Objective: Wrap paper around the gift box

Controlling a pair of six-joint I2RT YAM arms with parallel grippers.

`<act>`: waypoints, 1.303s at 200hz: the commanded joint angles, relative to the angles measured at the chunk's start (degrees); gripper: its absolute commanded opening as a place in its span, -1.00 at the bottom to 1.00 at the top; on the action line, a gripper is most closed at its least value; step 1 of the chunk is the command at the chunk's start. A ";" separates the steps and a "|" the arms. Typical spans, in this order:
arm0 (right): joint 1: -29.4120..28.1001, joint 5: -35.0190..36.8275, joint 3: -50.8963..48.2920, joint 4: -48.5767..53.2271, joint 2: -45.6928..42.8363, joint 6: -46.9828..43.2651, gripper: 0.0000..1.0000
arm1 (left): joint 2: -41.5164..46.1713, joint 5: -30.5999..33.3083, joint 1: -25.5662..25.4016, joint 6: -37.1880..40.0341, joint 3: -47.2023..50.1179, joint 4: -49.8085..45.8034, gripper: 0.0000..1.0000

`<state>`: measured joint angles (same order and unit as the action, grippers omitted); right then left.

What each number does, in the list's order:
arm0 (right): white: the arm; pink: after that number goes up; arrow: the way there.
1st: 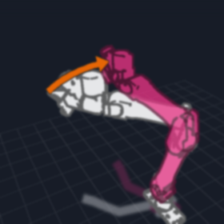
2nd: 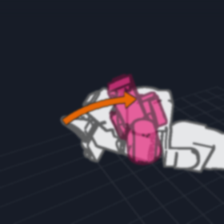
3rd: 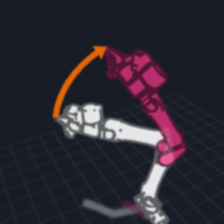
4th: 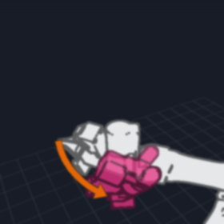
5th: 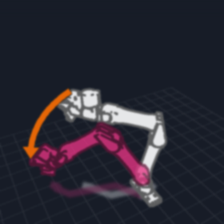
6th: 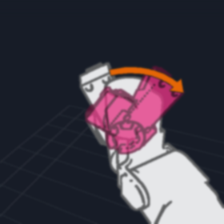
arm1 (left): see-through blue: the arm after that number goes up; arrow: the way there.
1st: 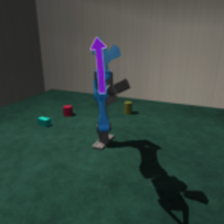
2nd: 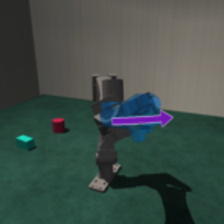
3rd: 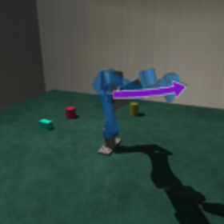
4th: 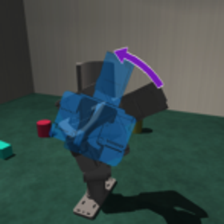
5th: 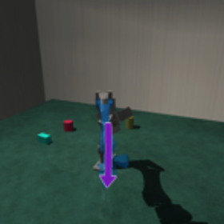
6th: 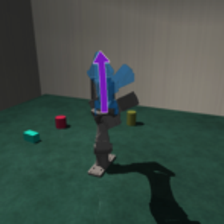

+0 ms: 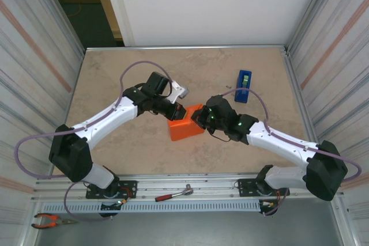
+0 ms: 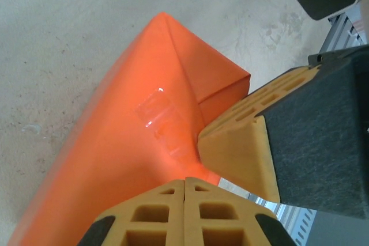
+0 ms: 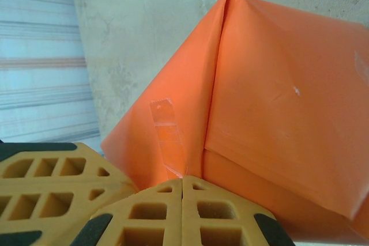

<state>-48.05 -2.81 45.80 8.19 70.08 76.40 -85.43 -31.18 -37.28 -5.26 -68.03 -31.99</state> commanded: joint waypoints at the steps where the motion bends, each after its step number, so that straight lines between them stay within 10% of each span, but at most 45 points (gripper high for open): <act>1: -0.83 0.85 -3.25 9.46 1.73 1.34 -1.00 | 2.21 1.02 -0.69 1.91 1.17 -1.38 -1.00; 260: -0.74 -2.56 5.09 9.84 3.48 -11.25 -0.63 | 2.37 6.46 -1.66 5.70 7.54 -1.59 -1.00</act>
<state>-48.05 -4.12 50.46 12.88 72.51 68.23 -82.81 -27.77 -38.76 -1.19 -63.16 -28.01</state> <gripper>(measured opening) 0.179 0.062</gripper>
